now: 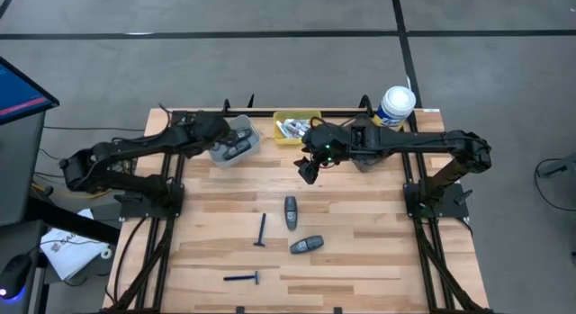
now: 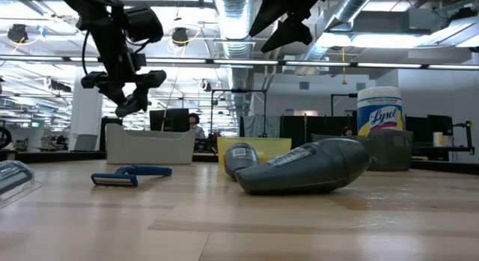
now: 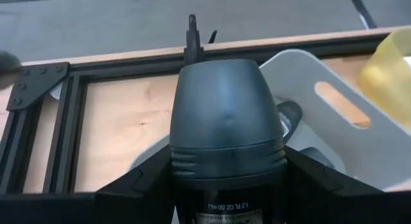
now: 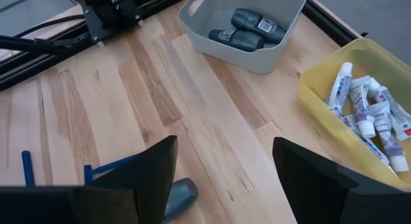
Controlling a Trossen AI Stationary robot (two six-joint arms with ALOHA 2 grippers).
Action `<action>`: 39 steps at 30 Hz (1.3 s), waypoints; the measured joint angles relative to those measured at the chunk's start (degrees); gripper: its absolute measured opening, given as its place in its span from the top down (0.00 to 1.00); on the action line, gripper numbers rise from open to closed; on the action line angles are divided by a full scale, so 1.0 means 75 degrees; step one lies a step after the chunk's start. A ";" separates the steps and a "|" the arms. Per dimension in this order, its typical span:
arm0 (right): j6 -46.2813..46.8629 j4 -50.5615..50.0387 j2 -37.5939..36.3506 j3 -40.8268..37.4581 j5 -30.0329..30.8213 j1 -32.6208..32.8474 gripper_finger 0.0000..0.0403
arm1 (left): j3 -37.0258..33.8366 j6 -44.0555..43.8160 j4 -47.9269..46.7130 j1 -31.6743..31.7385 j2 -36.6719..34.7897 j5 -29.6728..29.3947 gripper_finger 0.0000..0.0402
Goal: Pick & Place Travel size toiletries
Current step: Put the gray deodorant into the gray bin
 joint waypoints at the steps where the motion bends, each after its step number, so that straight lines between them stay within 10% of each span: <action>1: -0.0006 0.0000 0.0000 0.0000 0.0000 0.0000 0.38 | 0.0000 -0.0034 0.0000 0.0000 0.0074 0.0000 0.50; 32: -0.0477 0.0003 0.0000 0.0000 -0.0009 -0.0159 0.38 | -0.0003 -0.0225 -0.0063 0.0000 0.1358 0.0392 0.47; 39: -0.0477 0.0000 0.0000 0.0000 -0.0009 -0.0172 0.38 | -0.0003 0.0152 -0.0046 0.0000 0.1352 0.0833 0.32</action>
